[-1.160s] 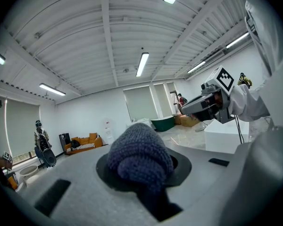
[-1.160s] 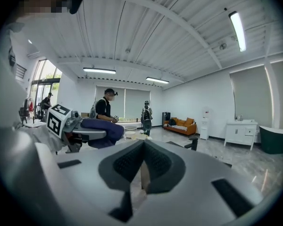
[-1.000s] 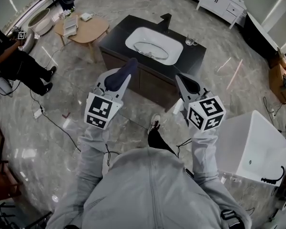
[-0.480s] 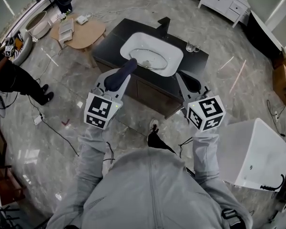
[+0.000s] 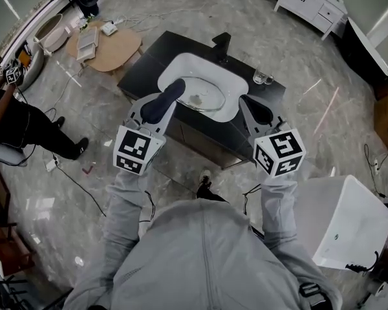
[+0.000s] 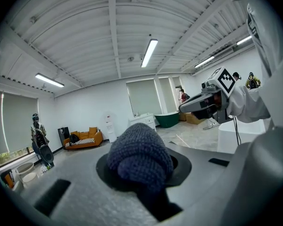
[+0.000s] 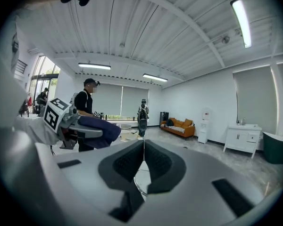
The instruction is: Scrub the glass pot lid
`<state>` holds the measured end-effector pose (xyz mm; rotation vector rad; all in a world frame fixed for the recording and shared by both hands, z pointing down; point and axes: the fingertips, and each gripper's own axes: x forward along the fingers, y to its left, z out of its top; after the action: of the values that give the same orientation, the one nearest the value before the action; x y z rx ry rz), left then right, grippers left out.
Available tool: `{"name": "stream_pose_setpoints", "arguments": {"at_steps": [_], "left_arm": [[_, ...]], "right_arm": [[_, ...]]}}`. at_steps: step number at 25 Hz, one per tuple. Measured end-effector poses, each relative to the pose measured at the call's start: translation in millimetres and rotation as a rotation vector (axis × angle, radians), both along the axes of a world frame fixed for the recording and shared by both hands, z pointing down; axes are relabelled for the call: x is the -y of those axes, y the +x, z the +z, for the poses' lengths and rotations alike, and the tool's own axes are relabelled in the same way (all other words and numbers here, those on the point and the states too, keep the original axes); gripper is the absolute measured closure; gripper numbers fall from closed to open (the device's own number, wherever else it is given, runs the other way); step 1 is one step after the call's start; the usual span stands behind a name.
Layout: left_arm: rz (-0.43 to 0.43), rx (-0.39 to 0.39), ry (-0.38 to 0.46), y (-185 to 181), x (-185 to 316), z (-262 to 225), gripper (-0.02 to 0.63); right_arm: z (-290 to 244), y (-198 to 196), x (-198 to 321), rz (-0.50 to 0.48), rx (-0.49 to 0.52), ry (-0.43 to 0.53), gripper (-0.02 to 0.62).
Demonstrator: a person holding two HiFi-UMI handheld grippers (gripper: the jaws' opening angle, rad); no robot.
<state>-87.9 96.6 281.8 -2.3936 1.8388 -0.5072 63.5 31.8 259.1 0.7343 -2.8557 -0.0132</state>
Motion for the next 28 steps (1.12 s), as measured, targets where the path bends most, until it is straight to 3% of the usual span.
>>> {"name": "stream_pose_setpoints", "arguments": {"at_steps": [28], "left_arm": [[-0.059, -0.002, -0.050, -8, 140, 14, 0.522]], "right_arm": [[24, -13, 143, -0.055, -0.011, -0.069, 0.566]]}}
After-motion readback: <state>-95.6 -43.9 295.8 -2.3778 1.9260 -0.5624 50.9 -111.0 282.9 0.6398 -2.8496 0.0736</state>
